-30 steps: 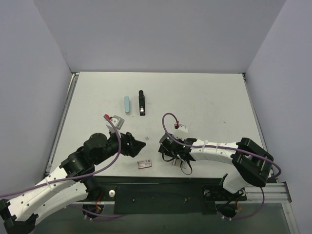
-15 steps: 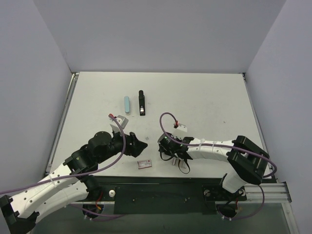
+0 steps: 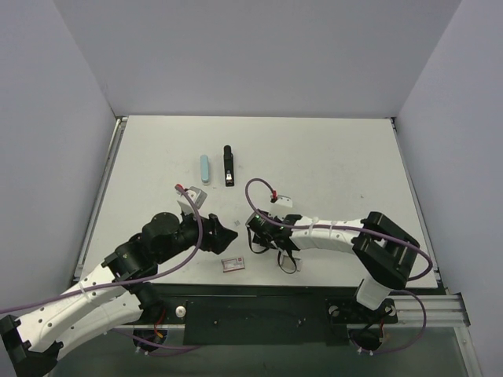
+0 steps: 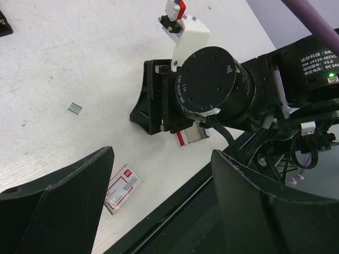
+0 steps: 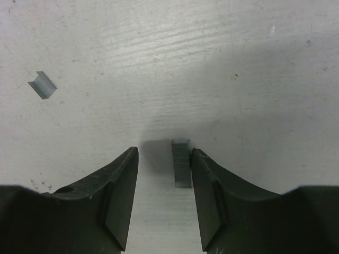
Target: Unload the staples from the stapler
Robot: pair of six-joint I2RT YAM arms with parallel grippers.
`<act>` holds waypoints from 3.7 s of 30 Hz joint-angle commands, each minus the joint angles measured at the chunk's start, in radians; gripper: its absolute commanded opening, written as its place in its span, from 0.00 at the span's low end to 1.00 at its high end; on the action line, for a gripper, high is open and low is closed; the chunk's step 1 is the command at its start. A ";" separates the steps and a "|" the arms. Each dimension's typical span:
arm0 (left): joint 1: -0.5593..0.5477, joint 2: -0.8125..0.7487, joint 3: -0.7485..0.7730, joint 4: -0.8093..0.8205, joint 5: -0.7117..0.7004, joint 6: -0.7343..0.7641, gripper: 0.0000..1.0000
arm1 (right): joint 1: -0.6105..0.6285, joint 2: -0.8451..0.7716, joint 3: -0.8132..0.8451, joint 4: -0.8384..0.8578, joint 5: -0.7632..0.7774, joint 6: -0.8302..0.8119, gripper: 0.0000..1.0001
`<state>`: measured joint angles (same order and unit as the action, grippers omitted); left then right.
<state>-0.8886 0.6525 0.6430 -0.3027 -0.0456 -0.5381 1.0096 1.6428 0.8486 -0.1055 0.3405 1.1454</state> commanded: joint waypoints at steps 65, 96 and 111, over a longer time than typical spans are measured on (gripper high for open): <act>-0.004 -0.019 0.006 -0.007 -0.007 -0.011 0.85 | 0.090 -0.320 -0.153 -0.177 0.054 -0.159 0.00; -0.003 -0.025 -0.006 -0.019 0.003 0.015 0.85 | 0.184 -0.316 -0.230 -0.333 0.209 0.301 0.04; -0.003 -0.034 -0.009 -0.021 0.004 0.017 0.85 | 0.192 -0.331 -0.212 -0.358 0.250 0.324 0.02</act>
<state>-0.8886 0.6281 0.6277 -0.3412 -0.0502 -0.5373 1.1931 1.3296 0.6025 -0.4019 0.5301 1.4445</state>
